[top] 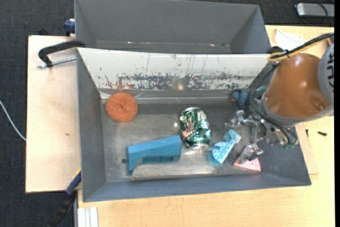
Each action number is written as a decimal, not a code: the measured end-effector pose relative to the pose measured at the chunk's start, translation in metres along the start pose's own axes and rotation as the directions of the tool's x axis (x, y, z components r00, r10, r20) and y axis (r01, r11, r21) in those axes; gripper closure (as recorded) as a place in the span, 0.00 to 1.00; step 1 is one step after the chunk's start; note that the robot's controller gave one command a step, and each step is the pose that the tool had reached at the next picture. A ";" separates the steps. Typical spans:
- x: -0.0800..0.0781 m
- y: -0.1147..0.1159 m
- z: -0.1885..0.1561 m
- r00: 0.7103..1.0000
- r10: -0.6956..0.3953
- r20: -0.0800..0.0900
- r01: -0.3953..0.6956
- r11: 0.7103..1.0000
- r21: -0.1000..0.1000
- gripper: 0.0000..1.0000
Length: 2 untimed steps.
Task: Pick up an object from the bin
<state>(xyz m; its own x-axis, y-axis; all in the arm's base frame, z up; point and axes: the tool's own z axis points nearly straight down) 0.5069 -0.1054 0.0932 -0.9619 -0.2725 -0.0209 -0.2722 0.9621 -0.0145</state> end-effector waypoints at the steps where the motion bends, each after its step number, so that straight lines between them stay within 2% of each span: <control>1: 0.004 -0.001 0.017 0.998 -0.061 -0.019 0.060 0.998 -0.017 1.00; 2: 0.004 -0.001 0.017 0.998 -0.060 -0.019 0.060 0.998 -0.017 1.00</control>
Offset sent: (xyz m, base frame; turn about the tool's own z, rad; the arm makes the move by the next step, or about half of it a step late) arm 0.0000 0.0000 0.0000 0.0000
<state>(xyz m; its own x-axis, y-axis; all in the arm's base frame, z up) 0.5036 -0.1074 0.0762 -0.9442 -0.3294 -0.0013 -0.3295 0.9442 0.0014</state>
